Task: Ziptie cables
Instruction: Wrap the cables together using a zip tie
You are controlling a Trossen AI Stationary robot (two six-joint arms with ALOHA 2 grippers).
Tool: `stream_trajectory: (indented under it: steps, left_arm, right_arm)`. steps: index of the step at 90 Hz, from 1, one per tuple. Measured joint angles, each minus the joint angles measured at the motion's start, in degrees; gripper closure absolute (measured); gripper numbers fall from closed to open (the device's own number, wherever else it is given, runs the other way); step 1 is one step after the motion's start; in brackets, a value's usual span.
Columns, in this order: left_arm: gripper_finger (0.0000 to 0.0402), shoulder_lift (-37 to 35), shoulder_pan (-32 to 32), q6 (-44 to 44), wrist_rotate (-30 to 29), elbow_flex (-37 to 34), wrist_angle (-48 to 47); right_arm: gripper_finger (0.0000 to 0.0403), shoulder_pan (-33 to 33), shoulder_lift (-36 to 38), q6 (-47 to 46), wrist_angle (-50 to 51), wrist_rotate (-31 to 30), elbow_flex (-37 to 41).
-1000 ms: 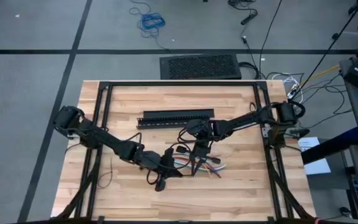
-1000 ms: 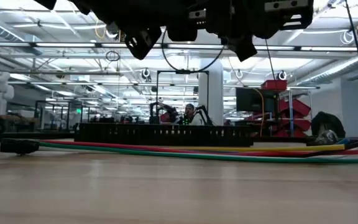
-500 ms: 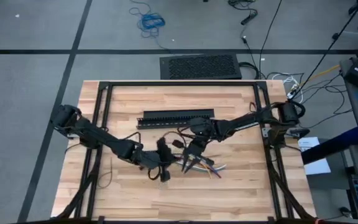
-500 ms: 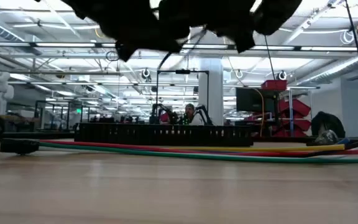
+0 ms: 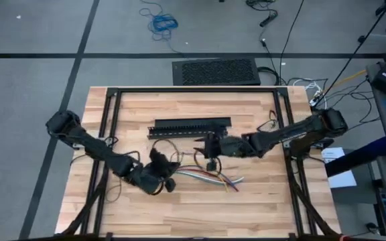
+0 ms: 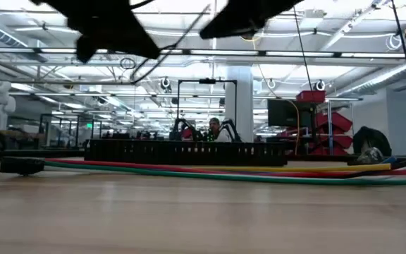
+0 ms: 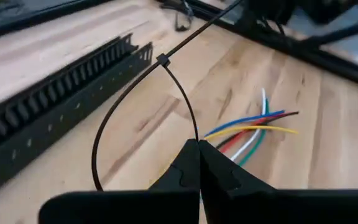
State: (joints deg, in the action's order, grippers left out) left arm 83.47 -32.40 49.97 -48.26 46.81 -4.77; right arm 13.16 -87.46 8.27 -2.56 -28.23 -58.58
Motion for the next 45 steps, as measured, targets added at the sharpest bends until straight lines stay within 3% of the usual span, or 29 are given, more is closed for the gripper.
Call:
stream_trajectory:
  steps: [6, 14, 32, 38, 45]
  left_arm:
    - [0.0401, -0.73, -1.85, 5.94, -2.6, -2.61, -0.41]
    - [0.0402, -2.13, -4.78, 11.65, -5.98, -5.96, 1.34]
    - [0.0402, -6.92, -11.88, 17.05, -13.93, -14.06, 8.24]
    - [0.0402, -8.19, -13.97, 17.05, -15.46, -16.59, 12.54]
    - [0.0402, -9.61, -15.95, 17.23, -17.68, -19.77, 16.28]
  right_arm:
    - [0.0283, 1.93, -0.01, -2.49, 1.28, -3.32, 1.7]
    - [0.0284, 3.65, -0.41, -6.0, -2.62, -3.35, 6.0]
    - [0.0284, 0.09, -3.46, -12.06, -27.5, 14.11, 17.78]
    - [0.0284, -1.84, -7.18, -12.29, -32.19, 17.76, 16.95]
    - [0.0284, -3.58, -13.28, -11.36, -30.33, 20.53, 12.04]
